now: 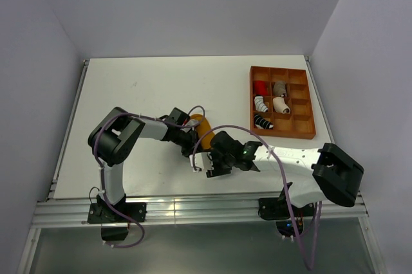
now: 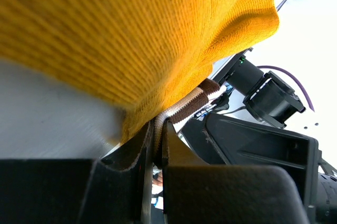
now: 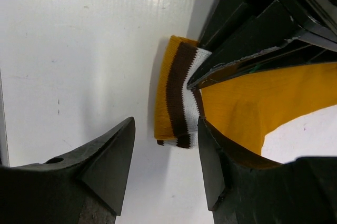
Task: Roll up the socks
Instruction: Roll the sock at the center of the board.
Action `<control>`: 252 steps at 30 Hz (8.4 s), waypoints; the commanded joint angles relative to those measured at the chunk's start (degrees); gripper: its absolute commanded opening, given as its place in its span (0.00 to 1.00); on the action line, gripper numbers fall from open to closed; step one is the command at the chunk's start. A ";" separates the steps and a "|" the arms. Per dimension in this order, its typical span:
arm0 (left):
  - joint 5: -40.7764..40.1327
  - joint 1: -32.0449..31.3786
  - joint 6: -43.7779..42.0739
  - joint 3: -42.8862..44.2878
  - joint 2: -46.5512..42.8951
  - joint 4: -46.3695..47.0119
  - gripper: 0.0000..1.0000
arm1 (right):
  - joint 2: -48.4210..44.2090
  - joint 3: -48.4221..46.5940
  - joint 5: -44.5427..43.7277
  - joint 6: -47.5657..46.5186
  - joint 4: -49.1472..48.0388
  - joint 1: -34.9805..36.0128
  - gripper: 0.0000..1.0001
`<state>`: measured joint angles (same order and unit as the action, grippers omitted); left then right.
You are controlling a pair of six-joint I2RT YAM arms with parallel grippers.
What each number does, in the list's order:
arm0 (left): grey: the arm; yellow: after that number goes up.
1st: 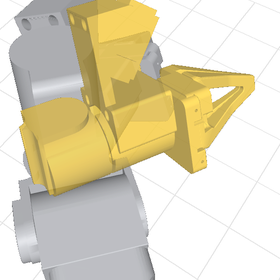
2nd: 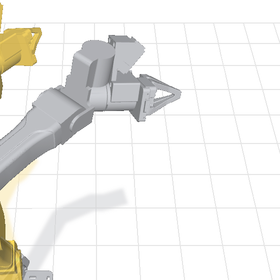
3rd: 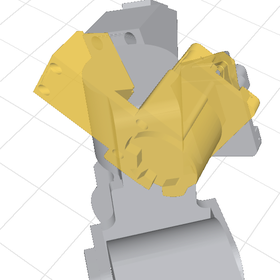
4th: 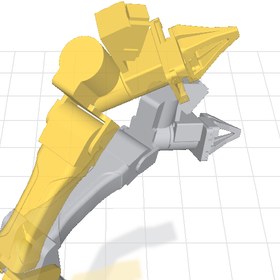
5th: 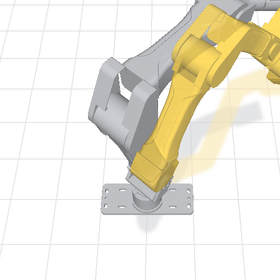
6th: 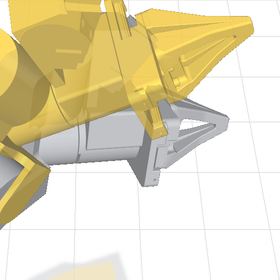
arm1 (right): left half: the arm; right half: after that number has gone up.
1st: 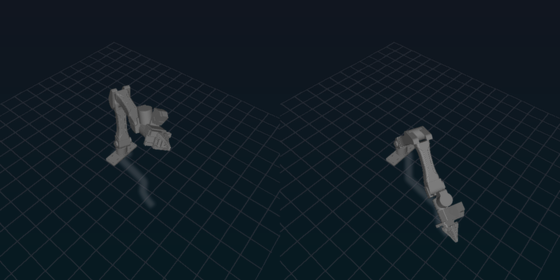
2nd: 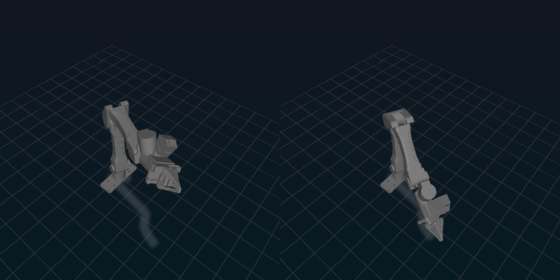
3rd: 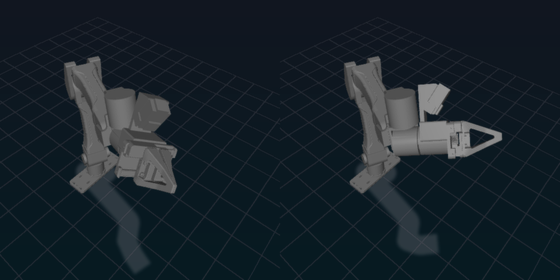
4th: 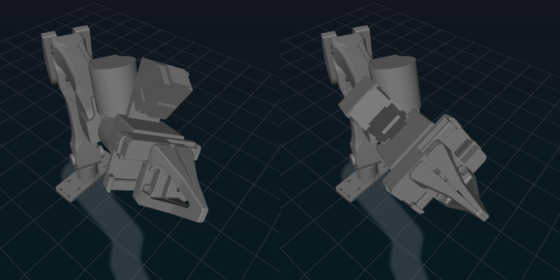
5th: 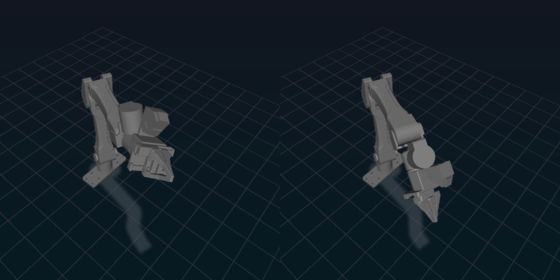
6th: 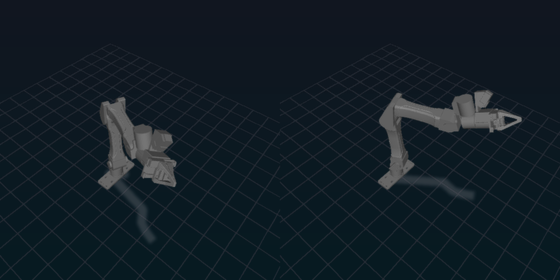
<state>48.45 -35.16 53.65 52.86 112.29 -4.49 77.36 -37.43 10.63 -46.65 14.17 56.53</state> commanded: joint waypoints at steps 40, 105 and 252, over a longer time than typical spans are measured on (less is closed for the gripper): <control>-25.14 -1.85 3.57 -8.20 -14.11 3.08 0.20 | 12.37 -12.31 22.31 -2.12 23.52 -10.73 0.21; -34.91 -16.87 -11.03 -20.96 -15.79 38.25 0.15 | 55.01 -53.28 39.20 1.39 60.54 -27.79 0.29; -39.66 -12.30 -12.25 -14.64 -26.96 25.14 0.26 | 55.08 -51.34 35.16 -2.22 61.94 -29.73 0.13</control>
<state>11.27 -46.72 46.59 34.52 83.68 16.86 130.78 -86.50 48.84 -48.58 77.45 27.59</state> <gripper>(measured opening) 0.252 0.234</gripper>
